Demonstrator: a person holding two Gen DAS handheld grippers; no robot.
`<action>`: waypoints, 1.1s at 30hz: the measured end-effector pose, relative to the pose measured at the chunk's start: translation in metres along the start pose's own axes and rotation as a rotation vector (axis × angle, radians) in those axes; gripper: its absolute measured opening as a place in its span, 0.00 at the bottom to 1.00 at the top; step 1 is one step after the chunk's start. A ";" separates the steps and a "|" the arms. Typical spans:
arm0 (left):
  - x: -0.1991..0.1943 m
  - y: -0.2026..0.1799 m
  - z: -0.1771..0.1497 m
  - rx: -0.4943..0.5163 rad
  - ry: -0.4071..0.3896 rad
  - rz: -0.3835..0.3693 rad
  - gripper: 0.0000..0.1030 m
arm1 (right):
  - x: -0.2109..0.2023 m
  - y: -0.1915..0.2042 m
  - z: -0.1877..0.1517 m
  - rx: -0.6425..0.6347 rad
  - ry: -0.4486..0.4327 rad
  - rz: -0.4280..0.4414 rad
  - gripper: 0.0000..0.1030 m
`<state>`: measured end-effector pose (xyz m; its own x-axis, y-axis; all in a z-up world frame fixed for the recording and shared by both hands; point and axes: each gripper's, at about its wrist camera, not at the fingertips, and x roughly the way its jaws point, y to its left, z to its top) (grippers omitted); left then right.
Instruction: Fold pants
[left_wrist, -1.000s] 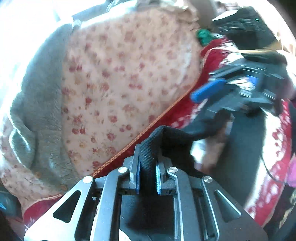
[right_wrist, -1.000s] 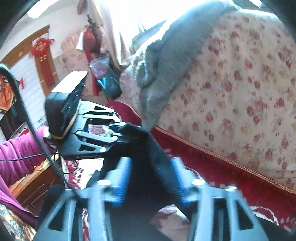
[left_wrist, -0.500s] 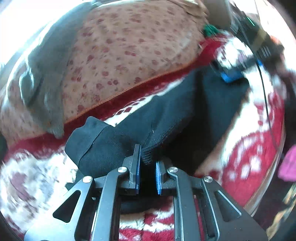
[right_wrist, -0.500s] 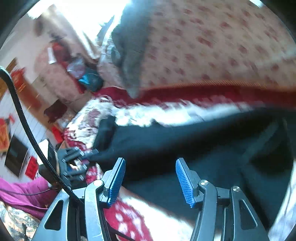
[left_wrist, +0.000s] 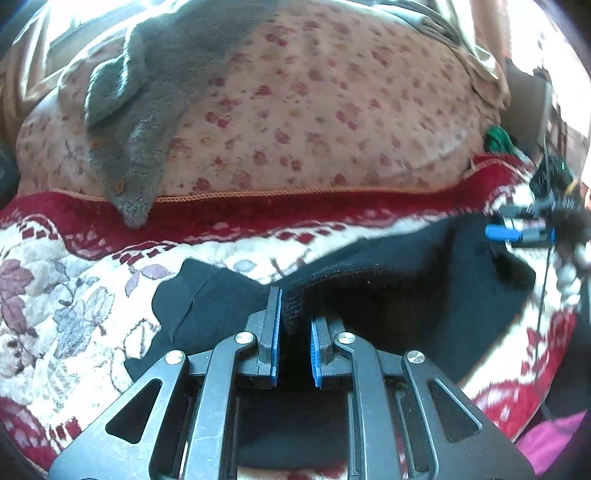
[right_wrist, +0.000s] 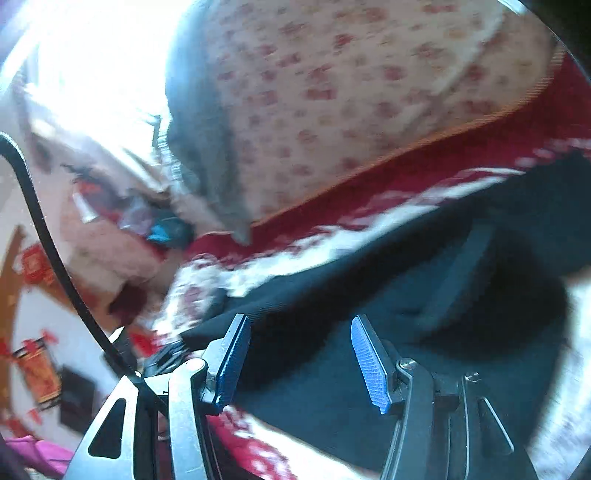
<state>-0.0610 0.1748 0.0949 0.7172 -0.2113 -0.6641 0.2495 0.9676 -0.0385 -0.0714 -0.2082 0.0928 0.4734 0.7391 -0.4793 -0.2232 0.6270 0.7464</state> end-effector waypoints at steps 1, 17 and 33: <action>0.001 0.002 0.003 -0.007 -0.004 0.005 0.12 | 0.003 -0.002 0.003 -0.001 -0.005 -0.040 0.53; 0.023 0.021 0.023 -0.076 0.044 -0.016 0.12 | -0.067 -0.024 0.061 -0.229 -0.026 -0.506 0.66; 0.046 0.040 0.046 -0.143 0.090 -0.022 0.12 | 0.023 -0.005 0.024 -0.767 0.379 -0.664 0.64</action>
<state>0.0122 0.1976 0.0968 0.6501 -0.2253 -0.7257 0.1646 0.9741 -0.1550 -0.0392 -0.2005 0.0891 0.4316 0.1404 -0.8911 -0.5555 0.8197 -0.1399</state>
